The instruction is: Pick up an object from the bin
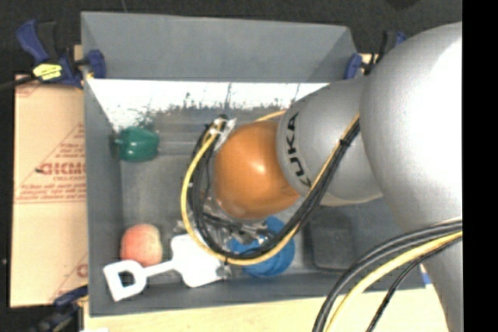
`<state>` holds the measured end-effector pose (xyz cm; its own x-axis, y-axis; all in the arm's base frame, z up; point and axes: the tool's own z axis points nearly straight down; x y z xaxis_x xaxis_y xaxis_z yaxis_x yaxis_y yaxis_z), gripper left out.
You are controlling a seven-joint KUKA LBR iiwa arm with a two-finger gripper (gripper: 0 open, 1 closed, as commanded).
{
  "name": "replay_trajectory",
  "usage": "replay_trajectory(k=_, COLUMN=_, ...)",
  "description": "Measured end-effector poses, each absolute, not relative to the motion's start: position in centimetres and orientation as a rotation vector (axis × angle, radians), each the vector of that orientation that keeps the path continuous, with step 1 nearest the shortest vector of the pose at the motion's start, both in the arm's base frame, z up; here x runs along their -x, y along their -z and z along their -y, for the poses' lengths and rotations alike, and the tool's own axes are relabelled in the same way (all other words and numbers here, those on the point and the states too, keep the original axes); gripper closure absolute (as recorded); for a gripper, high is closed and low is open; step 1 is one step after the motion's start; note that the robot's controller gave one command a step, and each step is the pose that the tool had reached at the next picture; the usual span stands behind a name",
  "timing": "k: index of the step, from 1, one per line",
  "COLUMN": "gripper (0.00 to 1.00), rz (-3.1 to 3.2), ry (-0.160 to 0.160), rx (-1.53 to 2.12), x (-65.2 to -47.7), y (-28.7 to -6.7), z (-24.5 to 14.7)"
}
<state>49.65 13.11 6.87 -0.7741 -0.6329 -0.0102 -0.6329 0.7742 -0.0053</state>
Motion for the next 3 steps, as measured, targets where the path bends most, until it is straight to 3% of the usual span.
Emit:
replay_trajectory(k=1, gripper=0.00, rz=-2.894, ry=0.014, rx=1.141, x=-47.7, y=-8.6, z=-17.5)
replay_trajectory(k=2, gripper=1.00, rz=-2.915, ry=0.009, rx=1.092, x=-49.6, y=-10.4, z=-13.7)
replay_trajectory(k=3, gripper=1.00, rz=-2.915, ry=0.008, rx=1.091, x=-49.5, y=-10.5, z=-13.7)
